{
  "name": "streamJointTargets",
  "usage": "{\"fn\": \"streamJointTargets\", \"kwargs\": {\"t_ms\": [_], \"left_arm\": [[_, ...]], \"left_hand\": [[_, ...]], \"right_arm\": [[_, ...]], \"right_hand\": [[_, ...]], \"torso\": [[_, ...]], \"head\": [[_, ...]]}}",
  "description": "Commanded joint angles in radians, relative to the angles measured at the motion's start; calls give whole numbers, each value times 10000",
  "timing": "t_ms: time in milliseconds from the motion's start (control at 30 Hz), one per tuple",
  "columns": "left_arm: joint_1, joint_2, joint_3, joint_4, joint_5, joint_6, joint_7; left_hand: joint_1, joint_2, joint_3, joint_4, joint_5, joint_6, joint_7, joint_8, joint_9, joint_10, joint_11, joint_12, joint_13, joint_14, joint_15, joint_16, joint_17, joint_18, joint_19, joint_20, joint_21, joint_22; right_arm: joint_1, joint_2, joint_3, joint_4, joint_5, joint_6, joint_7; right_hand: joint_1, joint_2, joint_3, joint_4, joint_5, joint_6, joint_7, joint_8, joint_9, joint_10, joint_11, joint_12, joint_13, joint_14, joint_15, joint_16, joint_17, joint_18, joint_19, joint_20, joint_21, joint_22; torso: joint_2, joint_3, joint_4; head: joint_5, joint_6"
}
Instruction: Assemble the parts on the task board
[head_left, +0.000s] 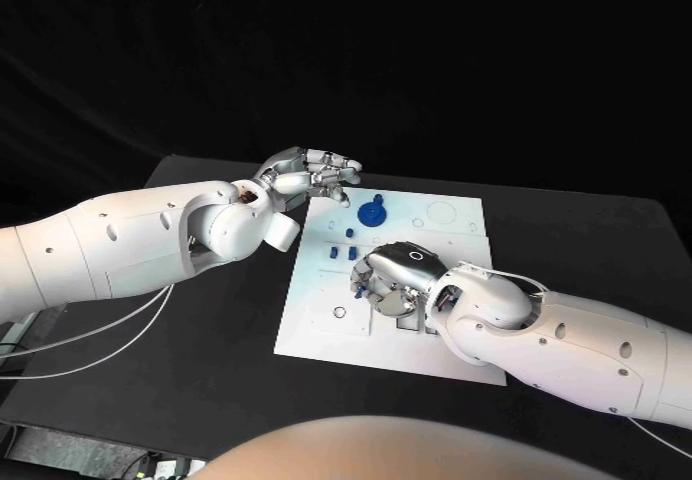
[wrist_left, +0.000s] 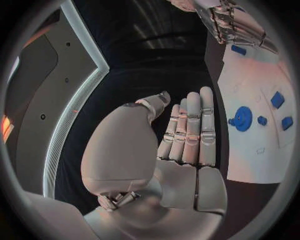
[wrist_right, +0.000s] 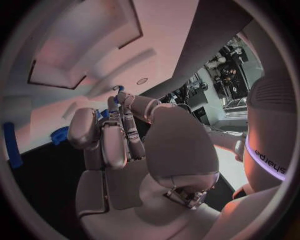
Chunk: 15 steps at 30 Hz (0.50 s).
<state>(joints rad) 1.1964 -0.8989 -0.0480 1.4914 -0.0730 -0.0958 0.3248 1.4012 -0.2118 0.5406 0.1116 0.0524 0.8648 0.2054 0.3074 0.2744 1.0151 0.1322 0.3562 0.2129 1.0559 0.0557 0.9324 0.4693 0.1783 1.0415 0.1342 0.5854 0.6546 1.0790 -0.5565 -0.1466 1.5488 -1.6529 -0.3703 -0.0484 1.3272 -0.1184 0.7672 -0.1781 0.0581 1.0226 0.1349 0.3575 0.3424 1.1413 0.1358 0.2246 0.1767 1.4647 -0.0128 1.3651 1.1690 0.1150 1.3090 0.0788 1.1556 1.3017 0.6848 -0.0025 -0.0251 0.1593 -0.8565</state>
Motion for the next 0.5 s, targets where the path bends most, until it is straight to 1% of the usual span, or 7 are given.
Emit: {"fn": "streamJointTargets", "kwargs": {"t_ms": [33,100,233,367,500], "left_arm": [[-2,16,9,13,-10,223,54],[-2,14,9,9,-11,228,52],[-2,11,9,3,-13,238,46],[-2,7,9,-3,-15,252,30],[-2,4,9,-15,-16,260,12]], "left_hand": [[-33,85,-19,-15,9,-92,7,66,-17,-72,-12,65,11,-64,-16,-41,-8,34,-17,66,-42,-14],[-33,85,-19,-15,9,-92,7,66,-17,-72,-12,65,11,-64,-16,-41,-8,34,-17,66,-42,-14],[-32,89,-19,-18,9,-96,9,70,-17,-77,-10,69,12,-60,-16,-38,-8,36,-13,67,-42,-16],[-32,89,-19,-18,9,-96,9,70,-17,-77,-10,69,12,-60,-16,-38,-8,36,-13,67,-42,-16],[-32,89,-19,-18,9,-96,9,70,-17,-77,-10,69,12,-60,-16,-38,-8,36,-13,67,-42,-16]], "right_arm": [[-49,31,-16,-30,-424,-59,-310],[-65,39,-17,-20,-467,-111,-332],[-85,47,-17,-8,-546,-149,-375],[-94,44,-16,-6,-593,-118,-398],[-96,-1,-16,16,-617,-144,-389]], "right_hand": [[184,319,55,9,9,47,34,-65,12,764,-704,43,123,309,-50,58,8,-126,41,25,61,7],[184,319,55,9,9,47,34,-65,12,764,-704,43,123,309,-50,58,8,-126,41,25,61,7],[181,314,58,2,15,50,33,-67,15,769,-704,38,125,312,-48,67,22,-131,54,26,84,24],[181,314,58,2,15,50,33,-67,15,769,-704,38,125,312,-48,67,22,-131,54,26,84,24],[181,314,58,2,15,50,33,-67,15,769,-704,38,125,312,-48,67,22,-131,54,26,84,24]], "torso": [[7,-1,3],[3,-3,0],[4,11,-1],[-4,5,-9],[2,8,-8]], "head": [[18,-32],[26,-40],[51,-65],[46,-80],[43,-80]]}}
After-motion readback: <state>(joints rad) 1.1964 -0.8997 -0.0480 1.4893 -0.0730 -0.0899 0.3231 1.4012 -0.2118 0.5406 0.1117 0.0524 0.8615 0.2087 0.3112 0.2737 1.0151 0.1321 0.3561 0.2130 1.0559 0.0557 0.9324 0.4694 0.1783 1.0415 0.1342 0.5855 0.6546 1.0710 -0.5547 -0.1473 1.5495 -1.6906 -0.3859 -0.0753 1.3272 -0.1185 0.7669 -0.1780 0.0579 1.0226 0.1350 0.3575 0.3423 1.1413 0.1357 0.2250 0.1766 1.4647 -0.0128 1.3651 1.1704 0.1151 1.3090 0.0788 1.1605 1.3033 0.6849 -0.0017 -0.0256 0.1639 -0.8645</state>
